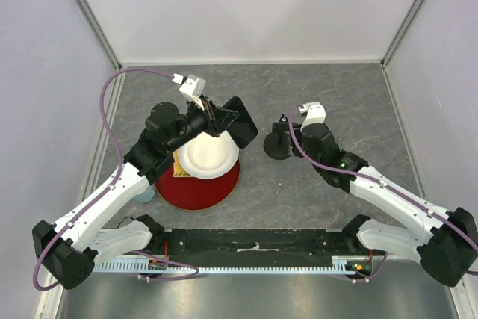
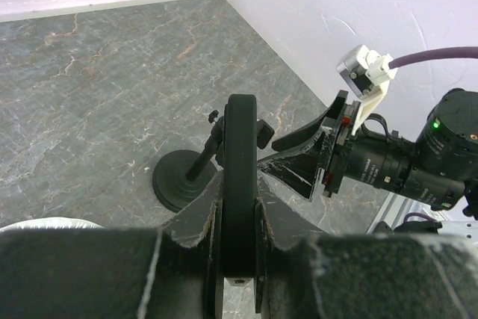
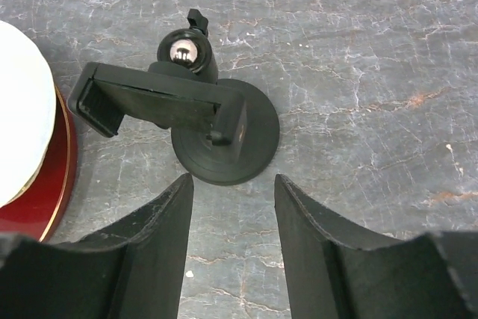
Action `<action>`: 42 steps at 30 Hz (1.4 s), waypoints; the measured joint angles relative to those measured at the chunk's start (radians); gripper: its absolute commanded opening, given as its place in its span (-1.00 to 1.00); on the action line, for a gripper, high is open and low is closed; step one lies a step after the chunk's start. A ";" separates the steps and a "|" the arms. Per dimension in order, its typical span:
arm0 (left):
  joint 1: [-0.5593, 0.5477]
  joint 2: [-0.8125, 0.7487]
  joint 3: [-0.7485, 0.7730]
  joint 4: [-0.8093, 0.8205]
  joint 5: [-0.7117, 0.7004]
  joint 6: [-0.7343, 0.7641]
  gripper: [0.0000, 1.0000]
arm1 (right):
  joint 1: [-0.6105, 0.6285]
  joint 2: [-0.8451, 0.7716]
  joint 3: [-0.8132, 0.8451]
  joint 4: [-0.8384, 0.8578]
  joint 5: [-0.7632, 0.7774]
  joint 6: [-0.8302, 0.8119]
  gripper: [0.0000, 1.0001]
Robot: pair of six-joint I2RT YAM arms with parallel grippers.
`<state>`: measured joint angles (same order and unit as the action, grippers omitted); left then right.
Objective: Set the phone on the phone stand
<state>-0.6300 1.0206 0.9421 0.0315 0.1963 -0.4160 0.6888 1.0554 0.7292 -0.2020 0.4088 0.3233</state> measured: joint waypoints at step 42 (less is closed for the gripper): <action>0.000 0.103 -0.007 0.156 0.365 -0.007 -0.95 | -0.089 0.024 0.012 0.132 -0.280 -0.230 -1.00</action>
<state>-0.6296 1.1240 0.9348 0.1879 0.5613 -0.4232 0.6003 1.0794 0.7414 -0.0696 0.1287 0.0929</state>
